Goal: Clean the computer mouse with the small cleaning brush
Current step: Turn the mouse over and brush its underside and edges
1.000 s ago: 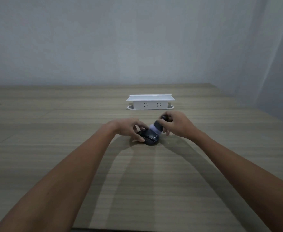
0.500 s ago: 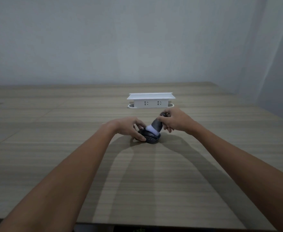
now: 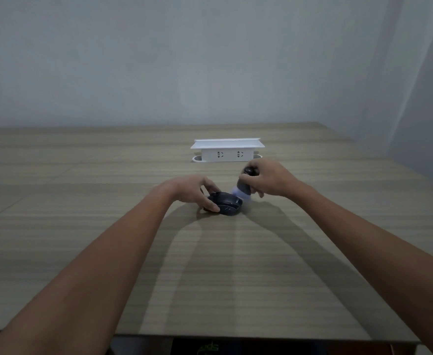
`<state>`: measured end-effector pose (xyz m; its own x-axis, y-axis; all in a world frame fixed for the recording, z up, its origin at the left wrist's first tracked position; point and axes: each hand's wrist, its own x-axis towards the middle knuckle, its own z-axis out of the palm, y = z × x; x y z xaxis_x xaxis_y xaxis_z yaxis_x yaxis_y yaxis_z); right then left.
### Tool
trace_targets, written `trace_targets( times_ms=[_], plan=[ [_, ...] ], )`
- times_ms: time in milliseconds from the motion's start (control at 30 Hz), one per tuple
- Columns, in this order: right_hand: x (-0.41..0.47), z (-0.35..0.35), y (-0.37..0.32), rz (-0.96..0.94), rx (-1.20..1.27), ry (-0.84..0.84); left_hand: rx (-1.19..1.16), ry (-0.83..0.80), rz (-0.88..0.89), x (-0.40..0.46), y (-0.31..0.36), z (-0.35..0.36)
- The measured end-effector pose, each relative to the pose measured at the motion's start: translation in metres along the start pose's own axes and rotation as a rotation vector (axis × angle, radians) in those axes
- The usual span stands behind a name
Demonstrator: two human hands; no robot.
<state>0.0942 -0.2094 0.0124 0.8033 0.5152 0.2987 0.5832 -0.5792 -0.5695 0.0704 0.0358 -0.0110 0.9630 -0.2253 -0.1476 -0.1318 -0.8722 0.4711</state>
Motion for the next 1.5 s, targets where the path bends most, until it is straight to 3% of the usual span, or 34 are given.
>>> trace_targets(
  times_ms=[100,300,467,600,733,900,1033,1100,1233,1367,1500],
  plan=[
    [-0.008,0.009,-0.009,-0.057,0.148,-0.055,0.015,0.018,0.004,-0.003,0.004,0.001],
    [-0.004,0.002,-0.012,-0.071,-0.162,0.072,0.020,0.061,-0.019,-0.001,0.004,0.005],
    [-0.012,0.008,-0.016,-0.115,-0.006,-0.060,0.042,0.090,-0.026,-0.002,0.007,0.007],
    [-0.008,0.003,-0.001,-0.074,-0.193,0.080,0.040,0.113,-0.054,-0.003,0.011,0.010],
    [-0.013,0.006,-0.009,-0.079,0.034,0.039,0.042,0.128,-0.070,-0.003,0.013,0.012],
    [-0.012,0.005,0.005,-0.067,-0.123,0.096,0.017,0.164,-0.084,-0.005,0.016,0.015],
    [-0.018,0.010,-0.003,-0.100,0.074,0.067,0.014,0.168,-0.086,-0.006,0.019,0.017],
    [-0.018,0.016,-0.005,-0.050,0.116,0.046,0.016,0.191,-0.081,-0.006,0.018,0.020],
    [-0.004,0.013,-0.003,0.063,-0.040,0.120,0.012,0.220,-0.097,-0.008,0.019,0.023],
    [-0.001,0.014,-0.018,0.061,0.150,0.014,0.019,0.239,-0.112,-0.010,0.021,0.025],
    [0.009,0.012,-0.013,0.194,0.068,0.026,-0.002,0.269,-0.125,-0.013,0.021,0.028]
  ],
)
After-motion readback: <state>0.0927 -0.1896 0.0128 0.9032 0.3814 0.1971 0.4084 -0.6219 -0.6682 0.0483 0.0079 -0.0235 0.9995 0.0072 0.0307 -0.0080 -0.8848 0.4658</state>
